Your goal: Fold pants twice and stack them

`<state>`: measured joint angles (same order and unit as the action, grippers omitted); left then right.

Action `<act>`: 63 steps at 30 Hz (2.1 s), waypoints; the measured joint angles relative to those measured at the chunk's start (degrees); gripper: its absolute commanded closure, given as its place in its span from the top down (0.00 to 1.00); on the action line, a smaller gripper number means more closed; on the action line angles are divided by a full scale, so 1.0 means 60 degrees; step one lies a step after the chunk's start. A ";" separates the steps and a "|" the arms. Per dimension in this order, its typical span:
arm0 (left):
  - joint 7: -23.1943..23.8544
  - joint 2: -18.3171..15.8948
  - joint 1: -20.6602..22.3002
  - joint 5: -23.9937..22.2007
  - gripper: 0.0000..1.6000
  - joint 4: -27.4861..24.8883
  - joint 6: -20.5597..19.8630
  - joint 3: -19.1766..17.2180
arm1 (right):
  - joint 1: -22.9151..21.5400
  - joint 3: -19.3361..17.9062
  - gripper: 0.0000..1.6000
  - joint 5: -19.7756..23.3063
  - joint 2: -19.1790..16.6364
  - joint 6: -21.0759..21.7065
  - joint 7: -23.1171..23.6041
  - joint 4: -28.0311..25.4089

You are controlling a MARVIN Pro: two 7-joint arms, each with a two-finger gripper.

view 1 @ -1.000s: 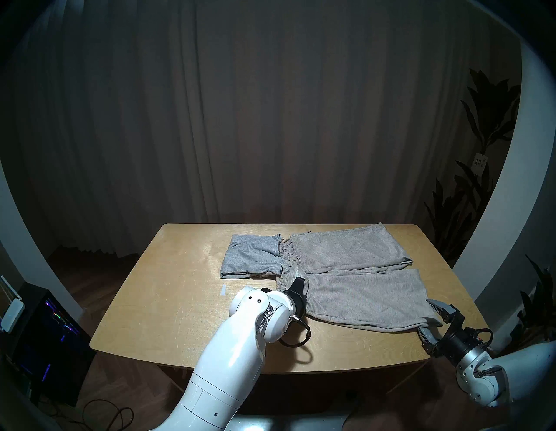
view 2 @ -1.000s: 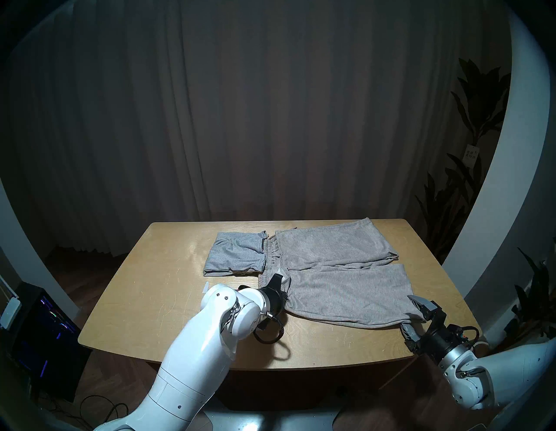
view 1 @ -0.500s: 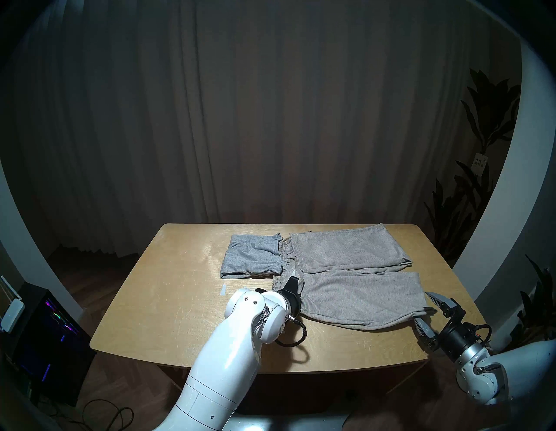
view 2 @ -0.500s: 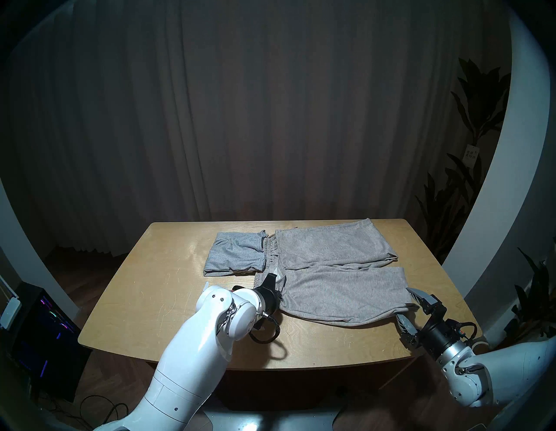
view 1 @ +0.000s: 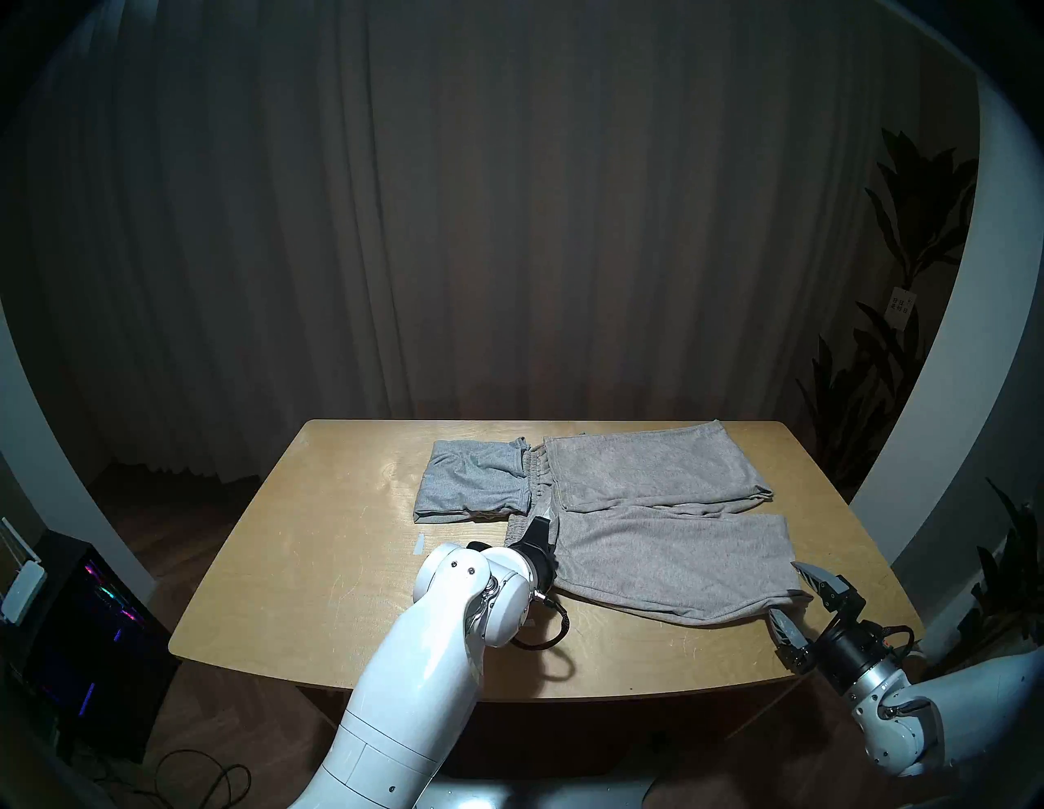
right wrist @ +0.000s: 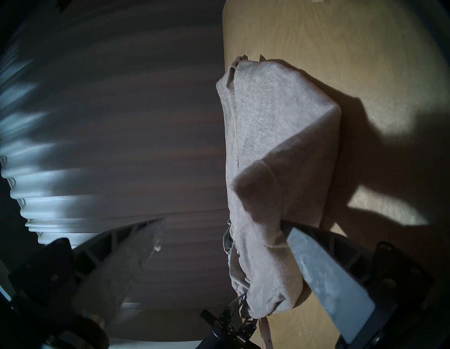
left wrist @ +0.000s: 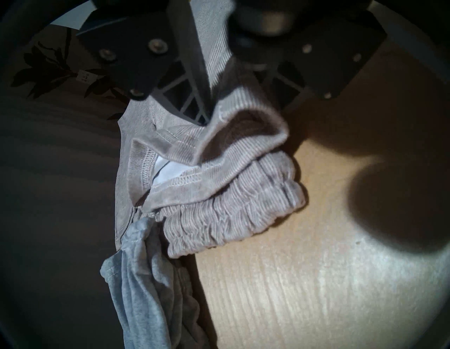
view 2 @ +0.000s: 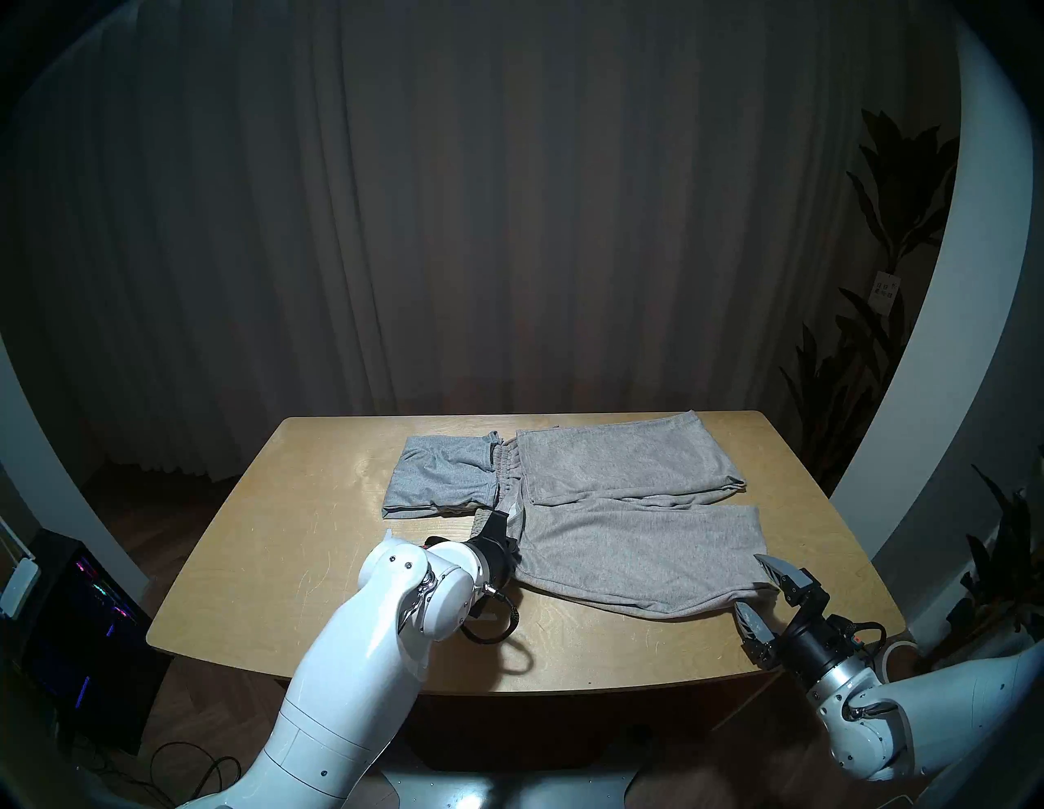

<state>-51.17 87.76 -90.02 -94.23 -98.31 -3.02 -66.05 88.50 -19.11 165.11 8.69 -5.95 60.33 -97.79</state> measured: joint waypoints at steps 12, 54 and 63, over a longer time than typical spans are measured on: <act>-0.0036 -0.0021 -0.0167 0.0145 0.47 -0.0189 0.0222 0.0011 | 0.0211 -0.0222 1.00 0.0001 0.0161 -0.0400 0.0137 -0.0020; -0.0091 0.0005 -0.0081 0.0624 1.00 -0.0534 0.0779 0.0302 | 0.0925 -0.1337 1.00 -0.0026 0.0829 -0.1948 -0.0208 0.0338; -0.0109 0.0005 -0.0078 0.0643 1.00 -0.0541 0.0832 0.0305 | 0.1060 -0.1346 1.00 -0.0005 0.0851 -0.2494 -0.0222 0.0031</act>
<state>-51.83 87.79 -90.48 -90.38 -101.56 1.97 -64.22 94.86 -27.19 165.08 13.80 -20.91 59.00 -97.61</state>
